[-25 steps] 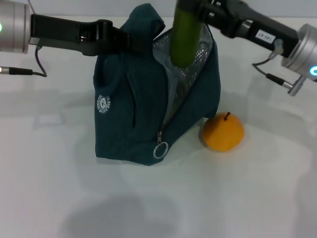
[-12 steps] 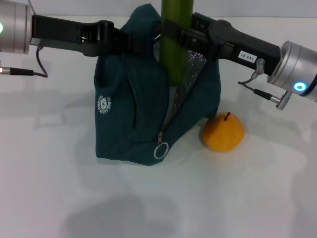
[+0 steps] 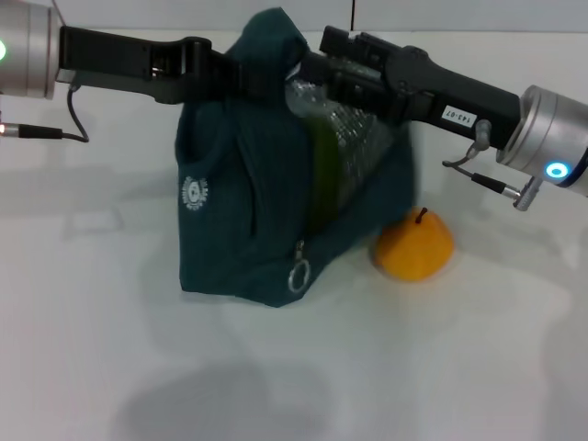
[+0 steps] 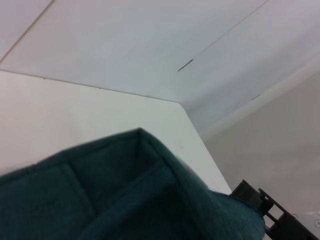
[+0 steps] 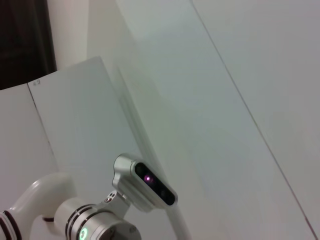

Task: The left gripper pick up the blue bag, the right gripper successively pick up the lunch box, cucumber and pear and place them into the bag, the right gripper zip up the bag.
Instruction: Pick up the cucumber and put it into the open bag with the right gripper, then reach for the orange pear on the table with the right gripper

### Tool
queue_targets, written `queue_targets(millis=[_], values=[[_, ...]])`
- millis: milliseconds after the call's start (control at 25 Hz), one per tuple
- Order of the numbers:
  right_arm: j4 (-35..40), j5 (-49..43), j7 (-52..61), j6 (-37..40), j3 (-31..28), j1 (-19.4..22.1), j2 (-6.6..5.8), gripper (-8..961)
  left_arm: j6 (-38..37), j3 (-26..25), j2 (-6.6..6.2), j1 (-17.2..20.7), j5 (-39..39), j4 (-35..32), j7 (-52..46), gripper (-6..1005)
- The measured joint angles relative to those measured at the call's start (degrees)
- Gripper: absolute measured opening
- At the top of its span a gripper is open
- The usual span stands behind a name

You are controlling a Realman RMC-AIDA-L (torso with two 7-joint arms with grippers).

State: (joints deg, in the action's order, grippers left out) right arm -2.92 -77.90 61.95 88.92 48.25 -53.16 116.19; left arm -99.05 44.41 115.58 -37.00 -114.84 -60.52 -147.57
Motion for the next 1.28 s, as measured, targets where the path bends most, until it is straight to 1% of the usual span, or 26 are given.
queue_targets(millis=[160,240,320,440,560,680,800,920,1080,1200,1280], values=[[0.02,-0.44,-0.02,0.20,-0.31,0.28,0.00,711,0.00,0.06,-0.01,0.09,0.00,0.00,0.00,43],[0.63,-0.18,-0.04,1.09,-0.62,1.16,0.00,716,0.00,0.07,-0.01,0.15,0.01,-0.04,0.00,43],[2.55,0.16,-0.07,2.85,-1.19,3.07,0.00,721,-0.13,0.08,-0.01,0.18,0.11,-0.09,0.00,43],[8.22,1.36,0.06,6.56,-2.13,8.85,-0.01,741,-0.40,0.06,-0.06,0.29,0.28,-0.12,-0.01,43],[13.21,2.85,0.45,7.93,-2.11,15.15,-0.15,766,-0.67,0.07,-0.06,0.50,0.38,-0.40,-0.04,43],[16.07,2.68,0.45,7.00,-1.29,20.18,-0.40,764,-0.77,0.01,-0.13,0.77,0.45,-0.49,-0.09,43],[16.86,1.85,-0.44,4.23,1.50,23.46,-0.58,762,-0.80,-0.01,-0.24,0.82,0.47,-0.40,-0.08,43],[16.87,1.63,-2.07,-0.05,7.07,24.58,-0.38,760,-0.80,-0.02,-0.27,0.81,0.49,-0.40,-0.08,43],[16.53,2.03,-3.42,-5.25,14.49,23.71,-0.04,759,-0.79,-0.03,-0.22,0.53,0.49,-0.16,-0.04,43],[16.36,2.41,-5.90,-5.84,17.08,23.15,0.01,758,-0.71,-0.03,-0.06,0.41,0.49,-0.14,-0.03,43],[16.33,2.49,-7.08,-5.92,17.22,23.12,0.00,757,-0.67,-0.03,-0.05,0.40,0.50,-0.13,-0.01,43]])
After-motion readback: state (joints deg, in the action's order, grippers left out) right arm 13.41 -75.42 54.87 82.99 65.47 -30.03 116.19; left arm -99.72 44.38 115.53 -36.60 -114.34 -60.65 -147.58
